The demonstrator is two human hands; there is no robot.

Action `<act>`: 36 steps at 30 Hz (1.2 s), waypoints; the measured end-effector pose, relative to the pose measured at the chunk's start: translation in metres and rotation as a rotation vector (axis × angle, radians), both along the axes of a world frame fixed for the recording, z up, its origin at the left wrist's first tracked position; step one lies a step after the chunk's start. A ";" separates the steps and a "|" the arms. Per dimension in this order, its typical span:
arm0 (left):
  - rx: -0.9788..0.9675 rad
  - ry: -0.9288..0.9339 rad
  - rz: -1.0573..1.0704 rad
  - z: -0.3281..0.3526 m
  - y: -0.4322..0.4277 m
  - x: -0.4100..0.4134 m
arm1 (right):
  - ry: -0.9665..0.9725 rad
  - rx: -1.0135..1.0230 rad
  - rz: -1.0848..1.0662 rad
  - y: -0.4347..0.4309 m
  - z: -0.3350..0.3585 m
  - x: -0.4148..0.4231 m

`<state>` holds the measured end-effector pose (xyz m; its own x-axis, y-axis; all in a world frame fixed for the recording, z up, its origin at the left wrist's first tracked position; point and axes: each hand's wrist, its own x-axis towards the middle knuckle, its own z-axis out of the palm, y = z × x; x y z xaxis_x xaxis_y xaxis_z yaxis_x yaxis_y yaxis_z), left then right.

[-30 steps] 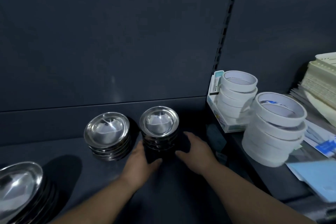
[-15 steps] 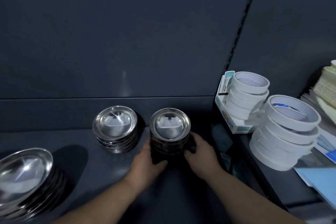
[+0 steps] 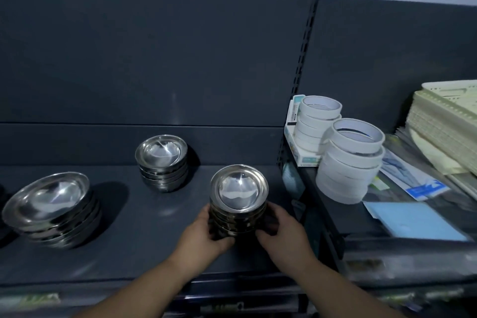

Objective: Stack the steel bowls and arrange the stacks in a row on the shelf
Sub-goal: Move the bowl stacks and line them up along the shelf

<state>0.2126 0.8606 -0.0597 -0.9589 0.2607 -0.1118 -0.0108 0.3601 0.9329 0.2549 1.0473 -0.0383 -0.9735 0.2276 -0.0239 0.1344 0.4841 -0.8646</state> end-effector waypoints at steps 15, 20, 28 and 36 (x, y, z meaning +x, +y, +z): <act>-0.057 0.027 0.059 0.010 0.001 0.022 | 0.046 -0.086 0.084 0.012 0.006 0.023; -0.010 0.015 0.084 0.012 0.004 0.014 | 0.088 -0.087 0.089 0.011 0.009 0.018; -0.036 0.068 0.082 0.013 0.002 0.012 | 0.129 -0.084 0.038 0.010 0.007 0.018; 0.026 0.091 0.034 0.008 0.003 0.014 | 0.097 -0.083 0.037 0.011 -0.001 0.022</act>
